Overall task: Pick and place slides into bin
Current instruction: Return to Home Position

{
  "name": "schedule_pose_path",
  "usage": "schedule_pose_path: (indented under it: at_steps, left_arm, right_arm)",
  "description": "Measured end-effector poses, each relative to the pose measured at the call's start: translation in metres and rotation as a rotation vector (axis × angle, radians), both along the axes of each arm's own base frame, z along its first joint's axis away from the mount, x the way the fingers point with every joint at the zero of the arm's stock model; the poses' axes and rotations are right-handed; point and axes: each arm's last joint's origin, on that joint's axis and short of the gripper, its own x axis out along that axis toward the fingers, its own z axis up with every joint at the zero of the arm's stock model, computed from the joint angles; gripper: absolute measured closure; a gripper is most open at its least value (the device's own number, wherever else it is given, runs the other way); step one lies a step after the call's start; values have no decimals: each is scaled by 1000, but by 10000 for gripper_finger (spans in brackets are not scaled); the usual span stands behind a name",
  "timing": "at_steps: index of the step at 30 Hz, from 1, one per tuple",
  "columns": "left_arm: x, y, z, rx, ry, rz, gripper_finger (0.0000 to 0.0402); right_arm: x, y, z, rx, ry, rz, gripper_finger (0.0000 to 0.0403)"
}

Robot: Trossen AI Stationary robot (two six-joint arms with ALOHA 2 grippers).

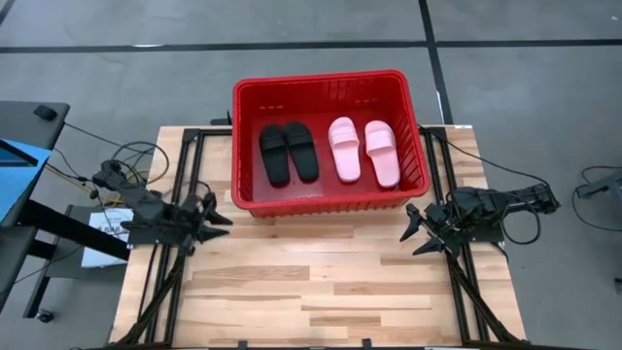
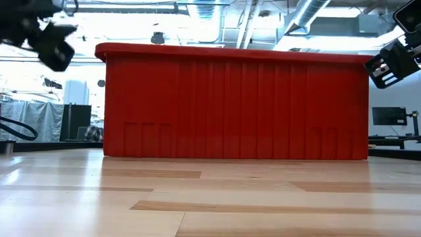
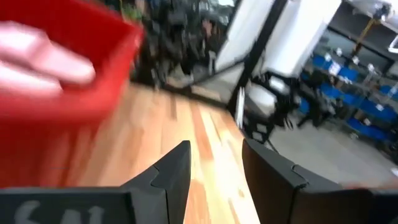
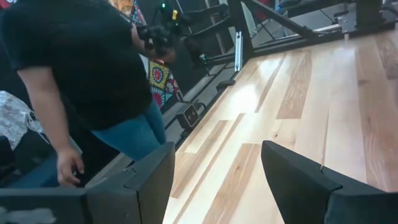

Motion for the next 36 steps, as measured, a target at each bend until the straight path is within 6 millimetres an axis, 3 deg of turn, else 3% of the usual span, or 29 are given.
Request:
schedule_pose_path:
  at_steps: [3, 13, 36]
  left_arm:
    - [4, -4, -21, -35, 61, -27, 266]
    - [7, -6, -27, 47, 139, -18, 266]
    - [7, -6, -27, 50, 143, -16, 266]
  right_arm:
    - [0, 0, 0, 0, 1, 0, 171]
    - [0, 0, 0, -1, 3, 0, 171]
    - [0, 0, 0, 0, 2, 0, 171]
